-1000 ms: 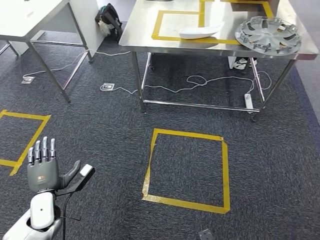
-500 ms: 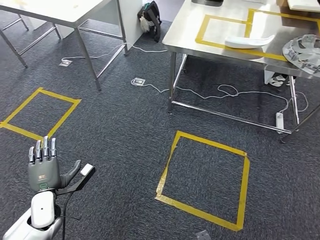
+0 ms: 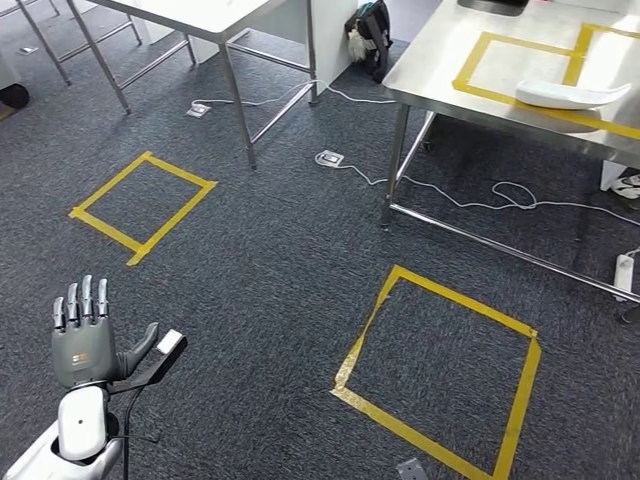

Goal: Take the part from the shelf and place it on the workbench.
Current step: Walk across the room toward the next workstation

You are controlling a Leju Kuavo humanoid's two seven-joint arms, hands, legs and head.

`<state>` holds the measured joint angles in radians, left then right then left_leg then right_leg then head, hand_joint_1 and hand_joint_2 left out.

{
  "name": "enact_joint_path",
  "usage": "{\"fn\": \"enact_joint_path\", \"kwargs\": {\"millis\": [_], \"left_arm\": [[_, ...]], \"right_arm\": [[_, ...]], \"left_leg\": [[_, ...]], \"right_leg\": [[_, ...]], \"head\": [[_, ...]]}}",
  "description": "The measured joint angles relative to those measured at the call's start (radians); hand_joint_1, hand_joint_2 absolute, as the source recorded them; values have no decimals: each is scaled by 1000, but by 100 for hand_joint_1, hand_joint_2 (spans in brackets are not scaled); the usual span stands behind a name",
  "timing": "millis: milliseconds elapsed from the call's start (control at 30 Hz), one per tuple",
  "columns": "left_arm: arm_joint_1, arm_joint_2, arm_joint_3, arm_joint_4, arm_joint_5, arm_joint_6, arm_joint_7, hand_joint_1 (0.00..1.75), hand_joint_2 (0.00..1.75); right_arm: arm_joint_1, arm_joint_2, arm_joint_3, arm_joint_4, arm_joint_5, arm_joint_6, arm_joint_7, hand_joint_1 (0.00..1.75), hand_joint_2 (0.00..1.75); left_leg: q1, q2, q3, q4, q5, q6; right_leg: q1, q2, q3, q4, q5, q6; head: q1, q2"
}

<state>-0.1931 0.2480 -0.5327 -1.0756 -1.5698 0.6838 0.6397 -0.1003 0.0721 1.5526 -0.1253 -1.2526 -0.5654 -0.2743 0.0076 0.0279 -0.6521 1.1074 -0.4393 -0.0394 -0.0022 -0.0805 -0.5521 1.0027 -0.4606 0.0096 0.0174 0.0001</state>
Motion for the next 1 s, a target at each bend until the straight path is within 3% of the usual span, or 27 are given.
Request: {"fn": "enact_joint_path", "kwargs": {"millis": [67,100,167,200,233,300,367,400,433,467,533,600,667,700,767,833,900,933,1000], "left_arm": [[-5,-1,2,0,0,2,0,0,0],[-7,0,3,1,0,4,0,0,0],[-5,3,3,3,0,6,-1,0,0],[-4,5,3,4,0,7,-1,0,0],[-5,6,3,5,0,8,-1,0,0],[-8,6,3,7,0,10,-1,0,0],[-9,5,3,10,0,10,-1,0,0],[-9,5,2,12,0,10,-1,0,0],[-9,5,2,14,0,10,-1,0,0],[-9,5,2,15,0,10,-1,0,0],[-10,4,2,16,0,10,-1,0,0],[-12,4,2,16,0,10,-1,0,0],[-10,5,2,17,0,9,-1,0,0],[-8,6,3,18,0,9,-1,0,0],[-10,6,3,18,0,9,-1,0,0],[-14,4,2,19,0,9,-1,0,0],[-13,1,2,20,0,8,-2,0,0],[-12,0,2,21,0,8,-2,0,0],[-12,0,2,22,0,8,-3,0,0]], "right_arm": [[-2,0,0,0,1,0,1,0,0],[-2,0,0,0,2,0,1,0,0],[-4,0,0,0,3,0,3,0,0],[-5,1,0,0,3,0,3,0,0],[-5,1,0,0,4,0,3,0,0],[-4,1,0,0,5,0,3,0,0],[0,0,0,0,5,0,4,0,0],[2,1,0,0,6,0,4,0,0],[2,1,0,0,6,0,4,0,0],[1,1,0,0,6,0,4,0,0],[-1,0,0,0,5,0,4,0,0],[-2,0,0,0,5,0,5,0,0],[-3,1,0,0,5,0,5,0,0],[-3,1,0,0,5,0,5,0,0],[-3,1,0,0,5,0,5,0,0],[0,1,0,0,4,0,5,0,0],[1,0,0,0,3,0,4,0,0],[1,0,0,0,3,0,4,0,0],[-1,1,0,0,3,1,4,0,0]], "left_leg": [[-6,40,58,-102,25,12],[-9,45,67,-122,25,18],[-9,20,64,-129,27,31],[-7,8,64,-131,29,36],[-4,-4,65,-133,31,42],[0,-28,64,-135,34,49],[-1,-56,62,-135,35,52],[-1,-70,62,-134,36,52],[-1,-85,62,-134,37,51],[-1,-100,62,-134,38,49],[0,-126,61,-132,40,43],[2,-148,54,-130,44,32],[7,-171,45,-132,52,17],[8,-166,40,-128,51,12],[5,-117,9,-72,16,5],[3,-61,-54,56,-50,-1],[6,-44,-101,152,-81,-7],[8,-41,-99,152,-71,-9],[11,-14,-35,46,-15,-13]], "right_leg": [[7,-23,2,3,-4,10],[10,-34,3,3,-6,15],[10,-53,6,0,-8,27],[8,-41,5,6,-15,34],[5,-14,-5,32,-33,39],[2,54,-57,149,-94,47],[2,77,-121,277,-141,48],[2,79,-133,297,-139,47],[2,81,-126,276,-117,45],[1,90,-100,218,-82,43],[-4,141,-32,74,-22,37],[-5,175,3,6,-9,30],[-2,157,8,2,-7,20],[-2,144,9,0,-3,13],[-3,116,11,-8,4,1],[-1,85,10,-11,5,-5],[-1,52,8,-11,3,-6],[-1,36,8,-11,2,-5],[-2,9,11,-10,-1,2]], "head": [[0,0],[-1,0],[-1,0],[0,0],[3,0],[8,0],[10,0],[11,0],[11,0],[12,0],[11,0],[10,0],[10,0],[10,0],[5,0],[0,0],[-1,0],[-1,0],[-1,0]]}}
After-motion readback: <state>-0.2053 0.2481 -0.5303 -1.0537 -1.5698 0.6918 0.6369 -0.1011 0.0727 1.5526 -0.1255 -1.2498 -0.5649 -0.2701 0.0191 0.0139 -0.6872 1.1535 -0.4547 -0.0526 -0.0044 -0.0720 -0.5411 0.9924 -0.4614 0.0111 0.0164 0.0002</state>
